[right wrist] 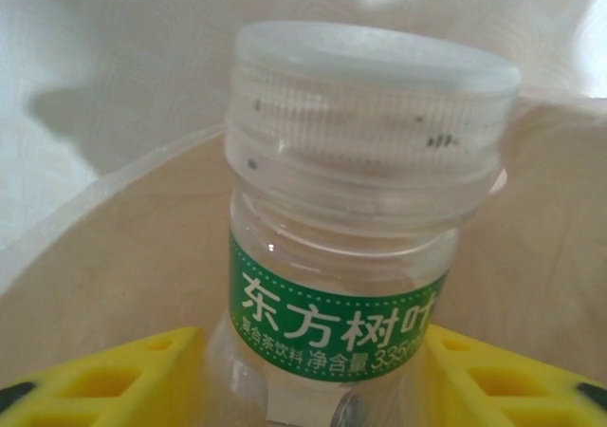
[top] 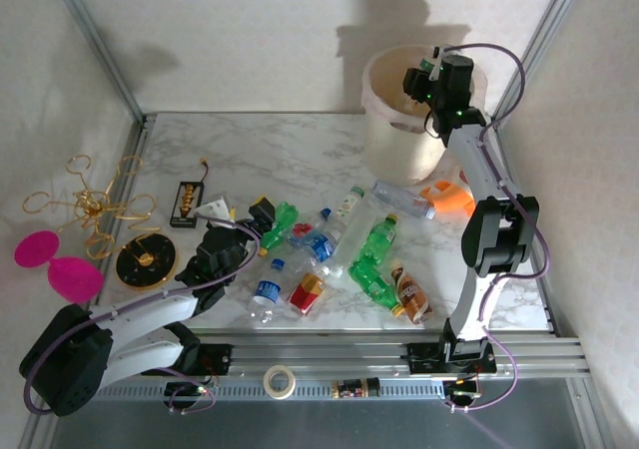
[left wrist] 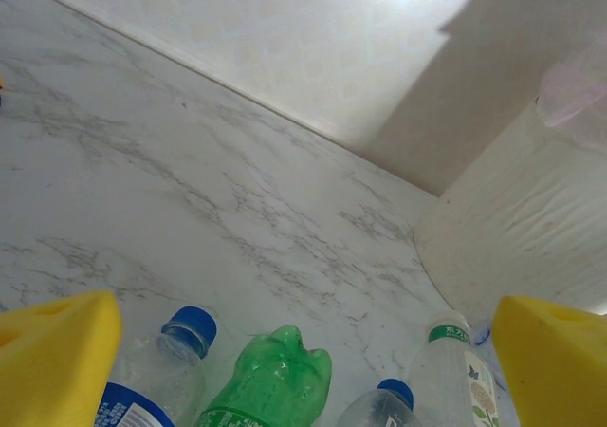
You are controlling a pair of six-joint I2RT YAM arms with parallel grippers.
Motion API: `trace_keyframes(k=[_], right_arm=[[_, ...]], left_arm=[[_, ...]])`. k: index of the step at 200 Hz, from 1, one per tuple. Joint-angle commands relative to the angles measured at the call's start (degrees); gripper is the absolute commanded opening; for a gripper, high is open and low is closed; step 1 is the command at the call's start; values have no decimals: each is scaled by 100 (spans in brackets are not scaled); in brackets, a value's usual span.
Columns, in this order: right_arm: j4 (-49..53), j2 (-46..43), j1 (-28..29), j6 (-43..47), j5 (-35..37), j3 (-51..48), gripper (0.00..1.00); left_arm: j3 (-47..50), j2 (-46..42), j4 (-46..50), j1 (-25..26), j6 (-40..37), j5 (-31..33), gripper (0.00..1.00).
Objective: Put the plastic bottles in the bin
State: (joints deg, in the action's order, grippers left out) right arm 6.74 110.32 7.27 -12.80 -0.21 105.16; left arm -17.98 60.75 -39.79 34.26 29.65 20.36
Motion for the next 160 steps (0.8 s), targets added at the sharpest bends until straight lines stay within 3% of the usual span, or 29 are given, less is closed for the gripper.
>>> trace_keyframes(k=[1,50,96,160], right_arm=[[45,-38,-22,71,-64,347,67],[102,-560,-2,181,-102,189,89],[-126,-1575,114,239,-220,-579,90],[-413,-3456,671,62,-365,-2749,89]], left_arm=[[31,-109,107,-69,28,-11,100],[22,-99,77,-77,51,47,99],[-40,-80,111,-95,63,58,100],[-266,37,47,-121,-89,77,100]])
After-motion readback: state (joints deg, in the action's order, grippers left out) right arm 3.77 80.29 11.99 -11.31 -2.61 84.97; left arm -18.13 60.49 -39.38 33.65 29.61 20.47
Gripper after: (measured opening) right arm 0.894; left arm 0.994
